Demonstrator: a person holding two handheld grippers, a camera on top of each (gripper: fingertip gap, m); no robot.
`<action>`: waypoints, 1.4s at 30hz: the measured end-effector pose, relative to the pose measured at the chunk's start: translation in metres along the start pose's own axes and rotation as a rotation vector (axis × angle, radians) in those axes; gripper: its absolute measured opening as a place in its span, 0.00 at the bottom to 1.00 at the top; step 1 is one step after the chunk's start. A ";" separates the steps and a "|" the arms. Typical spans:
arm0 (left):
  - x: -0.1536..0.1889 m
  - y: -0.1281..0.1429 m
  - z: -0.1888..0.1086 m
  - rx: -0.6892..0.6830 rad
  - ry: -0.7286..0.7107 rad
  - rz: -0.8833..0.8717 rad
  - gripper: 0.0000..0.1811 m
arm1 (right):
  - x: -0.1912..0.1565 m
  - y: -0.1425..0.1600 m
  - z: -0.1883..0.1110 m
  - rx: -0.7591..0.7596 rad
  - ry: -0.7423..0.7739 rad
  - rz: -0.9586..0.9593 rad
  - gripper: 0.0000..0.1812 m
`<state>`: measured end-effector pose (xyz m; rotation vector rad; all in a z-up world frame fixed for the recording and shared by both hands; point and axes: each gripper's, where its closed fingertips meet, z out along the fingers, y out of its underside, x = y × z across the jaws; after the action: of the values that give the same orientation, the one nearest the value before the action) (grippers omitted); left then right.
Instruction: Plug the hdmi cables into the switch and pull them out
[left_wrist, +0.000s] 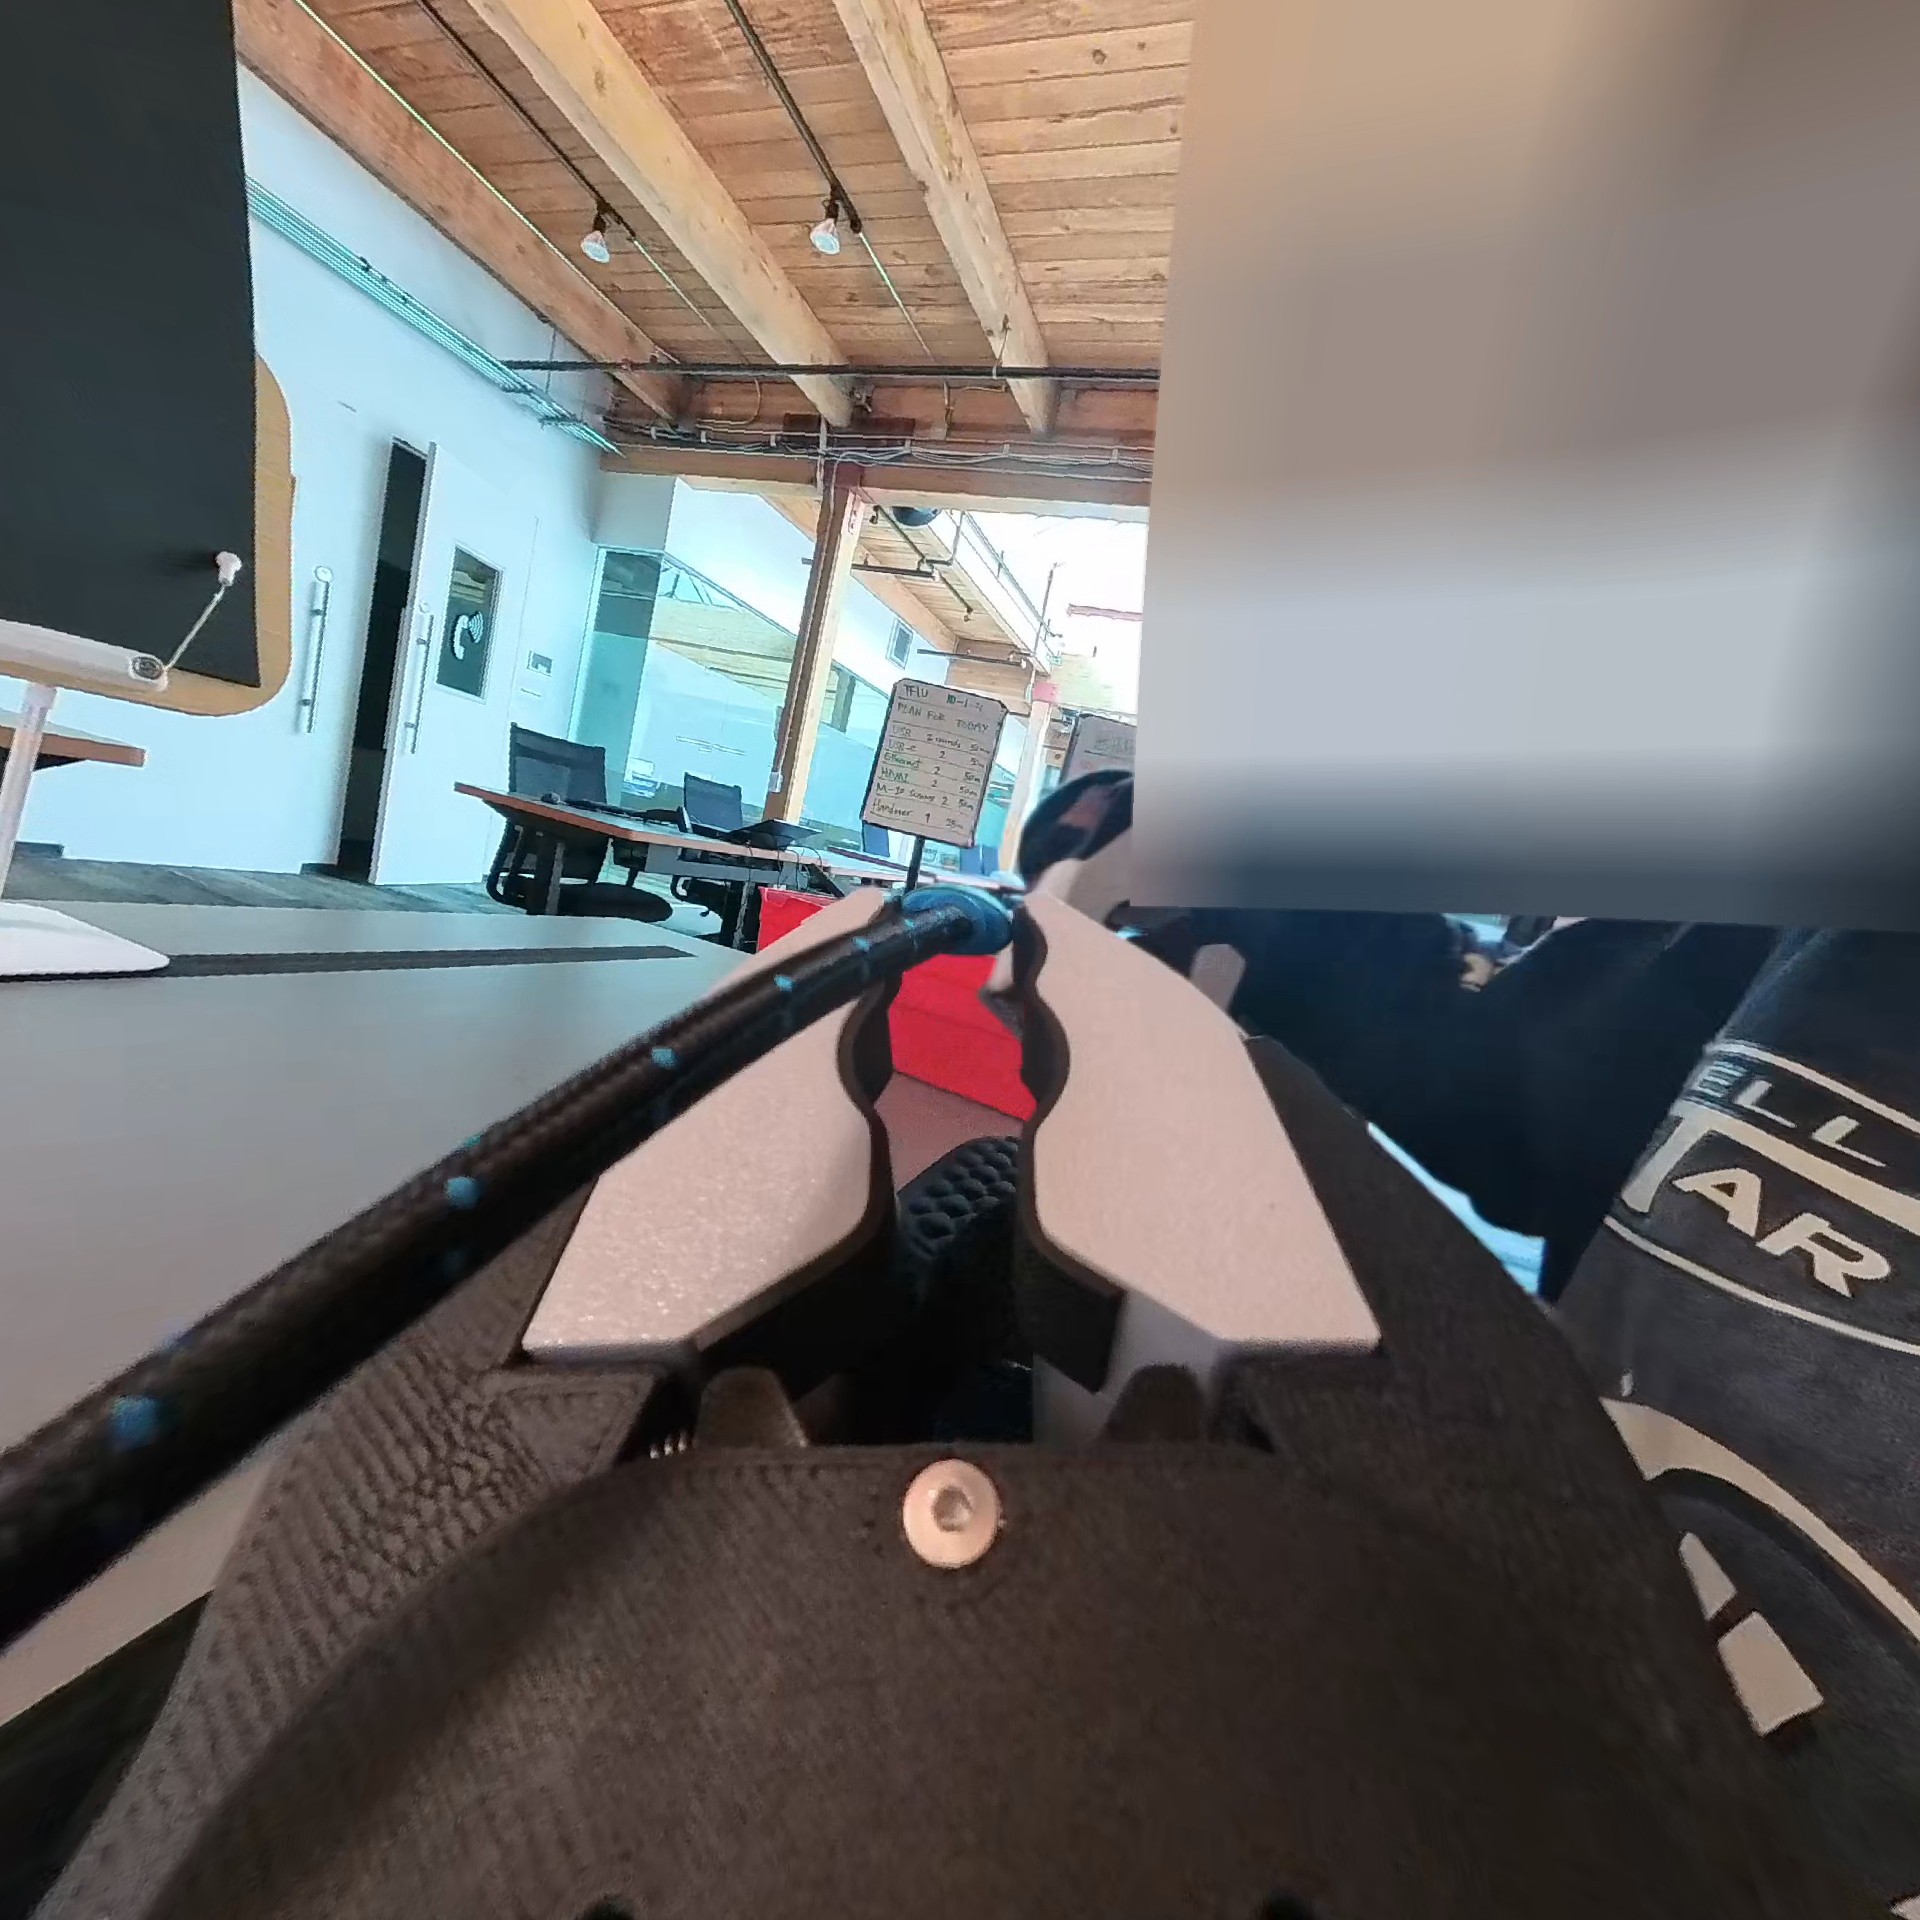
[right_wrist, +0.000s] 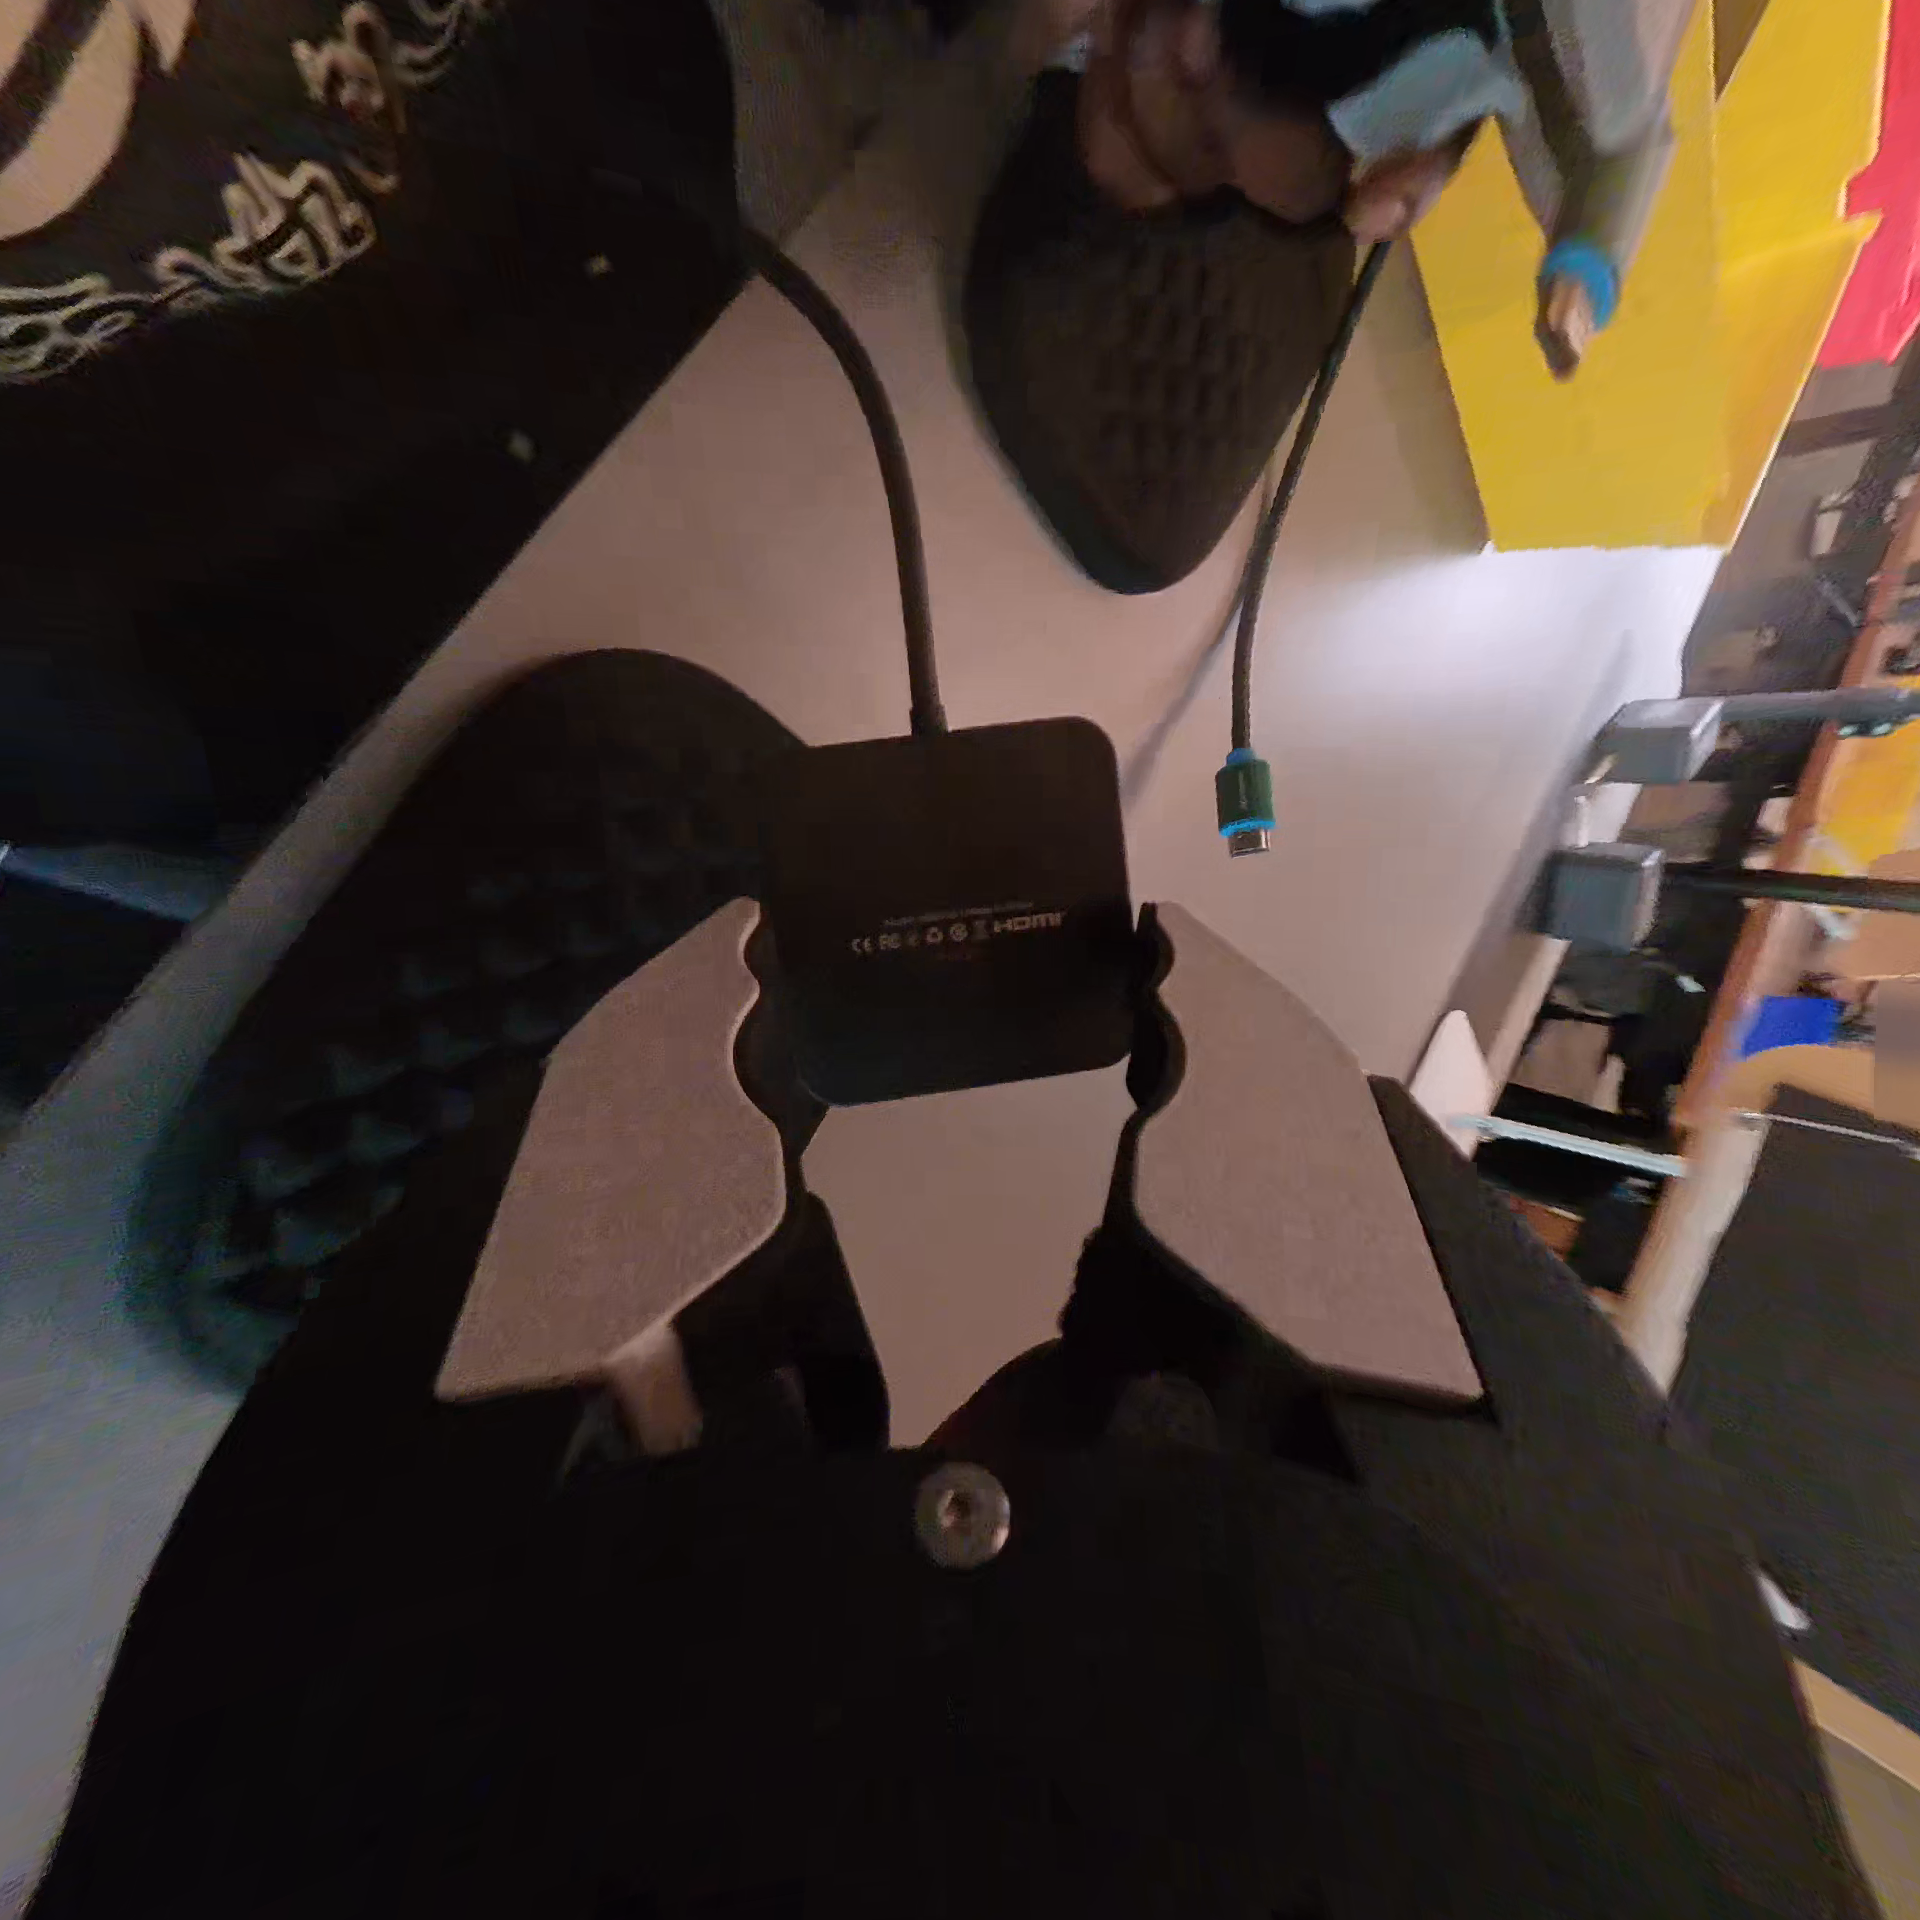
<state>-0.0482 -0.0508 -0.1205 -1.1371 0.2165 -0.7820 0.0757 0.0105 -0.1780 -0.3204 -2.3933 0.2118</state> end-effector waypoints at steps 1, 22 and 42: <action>0.000 0.000 0.000 -0.002 0.000 0.002 0.11 | -0.005 -0.003 -0.005 -0.019 0.003 -0.026 0.36; -0.001 0.000 0.000 -0.001 0.004 -0.011 0.10 | -0.001 0.038 0.011 -0.037 -0.001 0.962 0.53; 0.001 0.002 0.000 -0.008 0.002 0.003 0.11 | 0.004 0.002 -0.012 0.382 0.195 0.731 0.41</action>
<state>-0.0468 -0.0507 -0.1218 -1.1432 0.2230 -0.7802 0.0808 0.0144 -0.1671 -0.9690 -1.8974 0.9072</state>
